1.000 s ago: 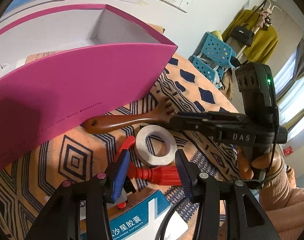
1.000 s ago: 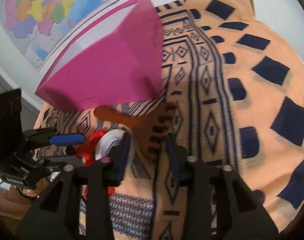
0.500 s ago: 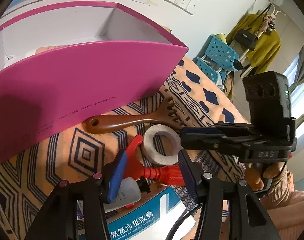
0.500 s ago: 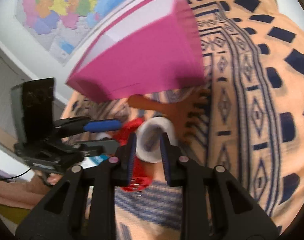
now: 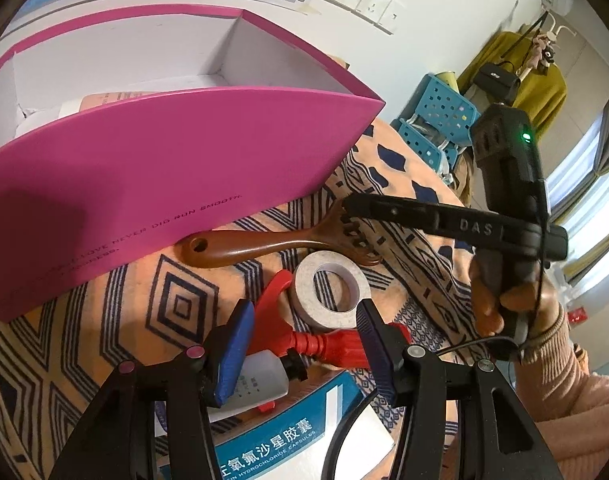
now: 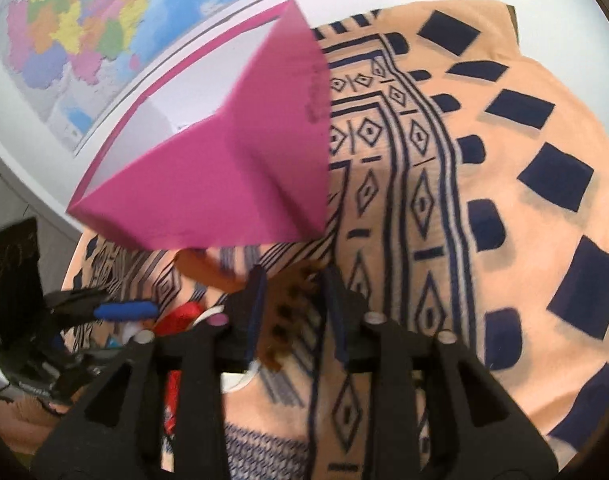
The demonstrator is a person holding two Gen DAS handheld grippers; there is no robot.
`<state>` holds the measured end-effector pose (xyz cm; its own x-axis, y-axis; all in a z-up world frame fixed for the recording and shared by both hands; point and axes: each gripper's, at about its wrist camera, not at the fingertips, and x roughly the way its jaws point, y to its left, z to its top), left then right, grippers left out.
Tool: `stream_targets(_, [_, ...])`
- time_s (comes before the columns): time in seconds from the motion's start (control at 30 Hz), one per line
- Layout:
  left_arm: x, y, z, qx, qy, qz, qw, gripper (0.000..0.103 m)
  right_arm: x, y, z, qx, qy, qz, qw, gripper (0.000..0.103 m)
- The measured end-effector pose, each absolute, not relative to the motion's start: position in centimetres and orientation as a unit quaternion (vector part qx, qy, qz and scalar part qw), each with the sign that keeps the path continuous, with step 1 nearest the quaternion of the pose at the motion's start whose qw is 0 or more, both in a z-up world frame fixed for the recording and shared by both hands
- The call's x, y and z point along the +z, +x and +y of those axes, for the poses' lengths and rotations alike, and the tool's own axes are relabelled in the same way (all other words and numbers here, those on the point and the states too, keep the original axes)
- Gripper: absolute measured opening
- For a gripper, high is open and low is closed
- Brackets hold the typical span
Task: Organize rigid objects
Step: 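Close the right tool on the rim of the white tape roll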
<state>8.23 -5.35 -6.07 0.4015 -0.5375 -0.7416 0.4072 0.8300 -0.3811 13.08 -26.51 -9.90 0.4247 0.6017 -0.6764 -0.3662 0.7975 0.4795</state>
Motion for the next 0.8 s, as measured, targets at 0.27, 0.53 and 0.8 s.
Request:
stream_targets(0.27, [-6.2, 8.5, -5.5, -0.282, -0.070, 0.471, 0.833, 0.054, -10.8, 13.9, -25.4, 0.325, 0.122, 0.461, 0.817, 0.038])
stream_targets(0.53, [-6.2, 8.4, -5.3, -0.284, -0.071, 0.470, 0.833, 0.054, -9.7, 11.9, -26.1, 0.317, 0.111, 0.454, 0.825, 0.024])
stream_targets(0.8, [-6.0, 8.1, -5.8, -0.289, -0.062, 0.466, 0.834, 0.054, -9.6, 8.1, -23.0, 0.346, 0.048, 0.470, 0.811, 0.024])
